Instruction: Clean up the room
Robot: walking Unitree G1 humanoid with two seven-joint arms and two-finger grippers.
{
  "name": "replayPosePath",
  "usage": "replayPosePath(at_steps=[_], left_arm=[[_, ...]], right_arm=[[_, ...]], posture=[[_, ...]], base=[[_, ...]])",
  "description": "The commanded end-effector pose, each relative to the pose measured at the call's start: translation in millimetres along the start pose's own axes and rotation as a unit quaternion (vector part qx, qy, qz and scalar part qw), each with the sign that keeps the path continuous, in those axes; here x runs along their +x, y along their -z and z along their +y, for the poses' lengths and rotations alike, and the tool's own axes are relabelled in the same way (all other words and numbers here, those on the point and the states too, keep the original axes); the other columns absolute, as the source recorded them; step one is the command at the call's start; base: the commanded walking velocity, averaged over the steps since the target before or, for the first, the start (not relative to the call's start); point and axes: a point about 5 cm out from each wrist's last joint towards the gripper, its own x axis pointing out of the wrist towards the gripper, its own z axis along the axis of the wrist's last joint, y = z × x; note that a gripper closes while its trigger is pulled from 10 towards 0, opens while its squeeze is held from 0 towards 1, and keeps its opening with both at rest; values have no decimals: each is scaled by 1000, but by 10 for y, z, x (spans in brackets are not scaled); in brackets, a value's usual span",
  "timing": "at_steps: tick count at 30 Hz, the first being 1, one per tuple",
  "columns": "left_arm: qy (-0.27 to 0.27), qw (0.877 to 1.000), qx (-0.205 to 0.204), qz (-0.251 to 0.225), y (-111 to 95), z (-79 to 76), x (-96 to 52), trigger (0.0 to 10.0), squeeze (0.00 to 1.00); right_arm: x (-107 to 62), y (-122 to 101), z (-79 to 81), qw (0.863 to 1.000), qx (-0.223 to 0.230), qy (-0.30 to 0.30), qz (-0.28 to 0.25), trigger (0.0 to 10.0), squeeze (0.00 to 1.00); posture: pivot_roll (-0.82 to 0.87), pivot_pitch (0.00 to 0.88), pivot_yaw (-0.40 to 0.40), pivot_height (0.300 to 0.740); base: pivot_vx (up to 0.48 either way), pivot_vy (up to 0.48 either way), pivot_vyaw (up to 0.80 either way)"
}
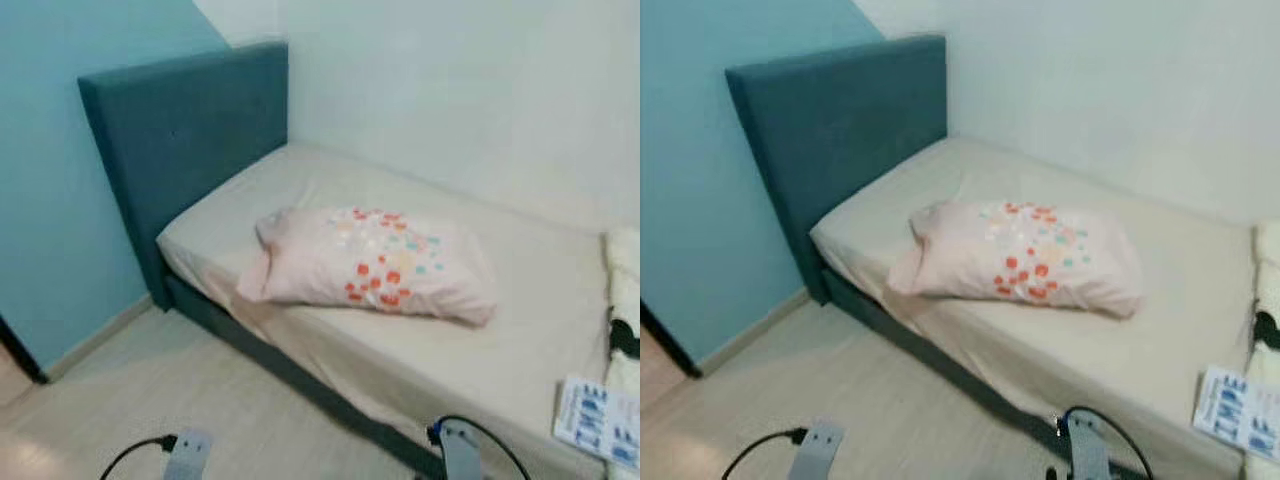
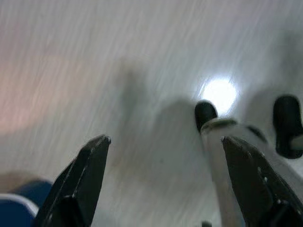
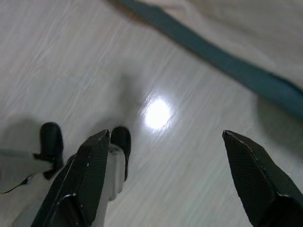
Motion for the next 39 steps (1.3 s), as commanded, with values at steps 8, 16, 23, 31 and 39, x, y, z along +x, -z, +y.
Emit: replayPosePath(at_steps=[8,16,23,31,39], left_arm=[[1,1000,1,1,10,11,-1,10000,0],[7,1000,9,-2,-9,-5,1,10000,0],[10,1000,10,-3,-9,-6,1,10000,0],[11,1000,10,-2,-1,-6,0,10000,0],[10,1000,9,2,26,-3,-4,10000,0]], right_arm=[[5,-17,31,1000,4,-4,-2,10000,0],[4,-9,29,1000,2,-3,-1,10000,0],[5,-3,39,1000,1,-4,0,10000,0],[4,10,48,1000,2,-5,2,10000,0],[3,22,46,1000,2,-5,4,10000,0]], posture=[[47,0,-68,740],[48,0,-71,740],[48,0,-69,740],[48,0,-69,740],[46,0,-69,740]], base=[[0,0,0],[0,-108,0],[0,-469,0],[0,-469,0],[0,-469,0]])
